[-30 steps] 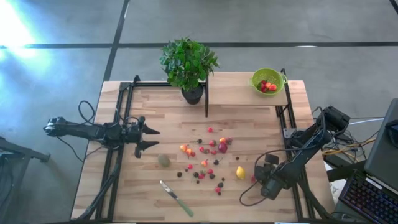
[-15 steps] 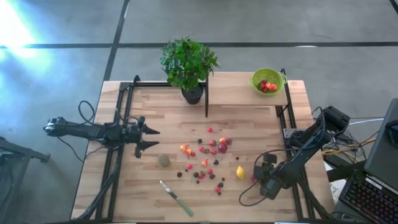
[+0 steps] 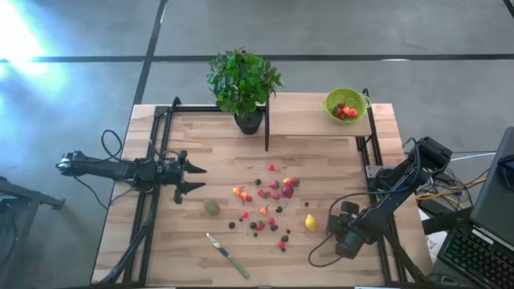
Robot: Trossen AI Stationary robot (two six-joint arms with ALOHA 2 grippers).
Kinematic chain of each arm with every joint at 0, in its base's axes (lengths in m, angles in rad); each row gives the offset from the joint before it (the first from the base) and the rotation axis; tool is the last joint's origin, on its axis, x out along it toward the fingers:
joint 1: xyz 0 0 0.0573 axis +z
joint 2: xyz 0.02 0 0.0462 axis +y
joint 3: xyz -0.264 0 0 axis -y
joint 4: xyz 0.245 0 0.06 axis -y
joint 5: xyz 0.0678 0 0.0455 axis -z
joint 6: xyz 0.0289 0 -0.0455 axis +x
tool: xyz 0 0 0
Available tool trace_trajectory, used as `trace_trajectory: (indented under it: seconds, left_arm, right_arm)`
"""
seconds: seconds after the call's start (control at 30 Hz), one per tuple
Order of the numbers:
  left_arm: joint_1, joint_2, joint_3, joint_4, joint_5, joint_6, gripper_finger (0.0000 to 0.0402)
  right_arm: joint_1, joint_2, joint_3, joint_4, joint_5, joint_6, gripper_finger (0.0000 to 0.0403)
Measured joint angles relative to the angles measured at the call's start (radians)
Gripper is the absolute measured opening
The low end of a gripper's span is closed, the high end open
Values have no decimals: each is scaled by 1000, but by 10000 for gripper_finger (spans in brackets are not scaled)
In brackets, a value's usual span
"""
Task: Pick & Place Fruit
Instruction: Put the strawberry into the green strainer bowl on the shelf
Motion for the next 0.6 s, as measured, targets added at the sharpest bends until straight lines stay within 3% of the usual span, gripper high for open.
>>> trace_trajectory:
  seconds: [0.33, 0.43, 0.6]
  left_arm:
    - [0, 0, 0, 0, 0, 0, 229]
    - [0, 0, 0, 0, 0, 0, 229]
    - [0, 0, 0, 0, 0, 0, 229]
  right_arm:
    - [-8, 0, 0, 11, 49, -19, 210]
    - [-11, 0, 0, 11, 58, -18, 199]
    - [-12, 0, 0, 11, 74, -18, 146]
